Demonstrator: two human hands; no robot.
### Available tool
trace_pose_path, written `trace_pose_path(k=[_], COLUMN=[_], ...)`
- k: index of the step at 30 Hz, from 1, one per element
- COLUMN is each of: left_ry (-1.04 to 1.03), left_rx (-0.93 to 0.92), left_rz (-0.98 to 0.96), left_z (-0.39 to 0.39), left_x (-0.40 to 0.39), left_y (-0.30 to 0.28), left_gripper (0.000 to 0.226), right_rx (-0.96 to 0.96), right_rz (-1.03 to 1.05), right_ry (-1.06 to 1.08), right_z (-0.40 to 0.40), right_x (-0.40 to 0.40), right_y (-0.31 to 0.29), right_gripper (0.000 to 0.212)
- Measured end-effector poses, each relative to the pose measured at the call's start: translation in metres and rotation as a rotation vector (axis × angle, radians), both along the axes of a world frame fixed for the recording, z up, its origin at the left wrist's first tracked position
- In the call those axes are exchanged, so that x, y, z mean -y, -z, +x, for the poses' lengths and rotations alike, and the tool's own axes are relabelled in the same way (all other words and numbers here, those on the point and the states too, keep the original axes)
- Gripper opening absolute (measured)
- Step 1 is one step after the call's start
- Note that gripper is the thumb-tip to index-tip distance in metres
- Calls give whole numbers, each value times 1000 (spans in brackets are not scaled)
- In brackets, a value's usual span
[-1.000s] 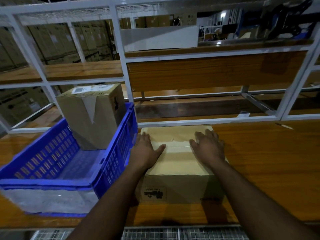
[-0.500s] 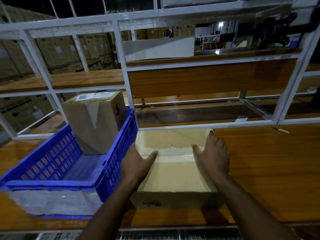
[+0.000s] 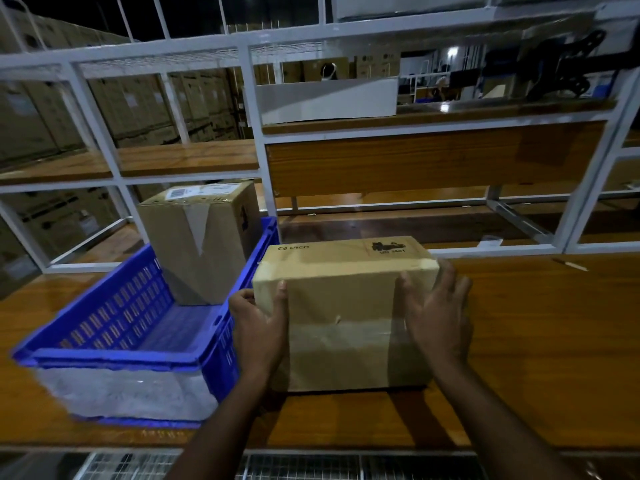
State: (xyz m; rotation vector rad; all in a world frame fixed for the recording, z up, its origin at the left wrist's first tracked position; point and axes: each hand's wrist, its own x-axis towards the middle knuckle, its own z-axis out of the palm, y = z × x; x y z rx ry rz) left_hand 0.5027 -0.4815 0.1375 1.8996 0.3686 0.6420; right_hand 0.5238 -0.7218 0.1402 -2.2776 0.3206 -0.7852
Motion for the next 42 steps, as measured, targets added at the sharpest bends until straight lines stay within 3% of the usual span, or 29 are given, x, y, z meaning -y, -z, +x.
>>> trace_pose_path(k=[2,5,9,13,17,21,24,27,36,42], left_ry=[4,63,144,262,276,335,529,621,635,600], left_rx=[-45,-5,81,-17,-52,-77,-79,-132,-187,-326], left_rz=[33,134,533,834,827,835,852,910,937,1010], left_z=[-1,1,8,13,12,16,27,39,49,73], left_x=[-6,-10,-3,5,5,8,21,36,35,12], left_y=[0,-8,-27,-31,-31,-43,-57,-60,-56,-60], left_gripper=[74,77,67,57,64,48,41,48,53,65], right_rx=[32,83,102,75,100,17,-32,-85,-209,-332], right_rz=[-5,-176,-411,-420,-400,-400,-472,-522,-467,-591], right_ry=[24,29,-46,-92,-100,-141,-330,-493,-479,-483], right_z=[0,6,12,8,6,9,17,25,41,57], right_x=[-3,-8,-21,-31,-31,-36,-50,-61,-58,-57], right_y=[-3,-7,-16,-20,-23,-32,-39,-48,-59,-62], right_gripper=[79,64,48,43,32,29,23,31,25,49])
